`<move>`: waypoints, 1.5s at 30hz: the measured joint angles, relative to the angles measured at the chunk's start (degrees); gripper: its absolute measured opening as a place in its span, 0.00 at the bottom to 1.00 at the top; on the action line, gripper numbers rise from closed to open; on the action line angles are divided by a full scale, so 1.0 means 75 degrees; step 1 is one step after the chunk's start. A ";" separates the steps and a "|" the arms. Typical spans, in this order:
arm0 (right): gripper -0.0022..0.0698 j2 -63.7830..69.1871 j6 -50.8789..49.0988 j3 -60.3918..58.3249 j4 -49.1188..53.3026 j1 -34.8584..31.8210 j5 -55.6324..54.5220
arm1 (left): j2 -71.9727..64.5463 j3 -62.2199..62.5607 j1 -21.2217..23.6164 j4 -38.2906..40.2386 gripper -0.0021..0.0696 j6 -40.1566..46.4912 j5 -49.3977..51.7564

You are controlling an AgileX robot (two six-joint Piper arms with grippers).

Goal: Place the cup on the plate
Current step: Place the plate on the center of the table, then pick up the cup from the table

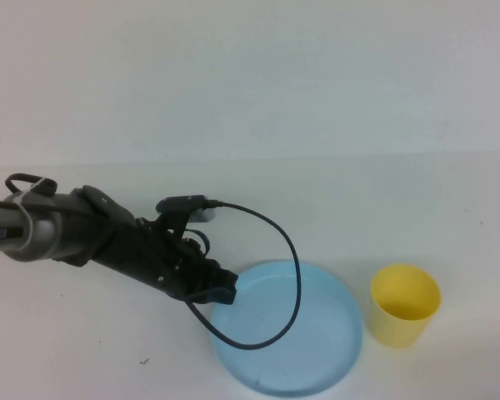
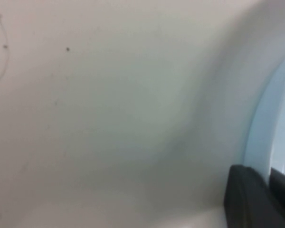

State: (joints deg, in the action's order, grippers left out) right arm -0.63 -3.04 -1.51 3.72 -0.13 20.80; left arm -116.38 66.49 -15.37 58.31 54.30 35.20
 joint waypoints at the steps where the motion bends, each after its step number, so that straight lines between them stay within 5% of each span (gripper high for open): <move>1: 0.03 0.0000 0.0000 0.0000 0.0000 0.0000 0.0000 | 0.0000 0.0000 0.0000 0.0000 0.08 0.0023 0.0015; 10: 0.03 0.0000 0.0000 0.0000 0.0000 0.0000 0.0000 | 0.0283 0.0201 0.0000 0.0103 0.42 0.0120 0.0096; 12: 0.03 0.0000 0.0000 0.0000 0.0000 0.0000 0.0000 | 0.0638 0.0420 0.0000 0.0071 0.38 0.0118 0.0061; 18: 0.03 0.0000 0.0000 0.0000 0.0000 0.0000 0.0000 | 0.2342 0.0954 0.0000 -0.0009 0.08 0.0356 -0.0170; 34: 0.03 0.0000 0.0000 0.0000 0.0000 0.0000 0.0000 | 0.6763 0.1010 0.0013 0.2369 0.03 0.0441 0.0102; 39: 0.03 0.0000 0.0000 0.0000 0.0000 0.0000 0.0000 | 0.7366 0.0915 0.0013 0.0606 0.03 0.2693 -0.0936; 42: 0.03 0.0000 0.0000 0.0000 0.0000 0.0000 0.0000 | 0.7963 0.0165 0.0128 -0.1350 0.03 0.2930 -0.1461; 45: 0.03 0.0000 0.0000 0.0000 0.0000 0.0000 0.0000 | 0.8963 -0.0985 0.0432 -0.1955 0.03 0.2905 -0.2274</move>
State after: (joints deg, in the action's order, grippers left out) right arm -0.63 -3.04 -1.51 3.72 -0.13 20.80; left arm -49.15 59.10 -12.13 43.65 76.08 18.15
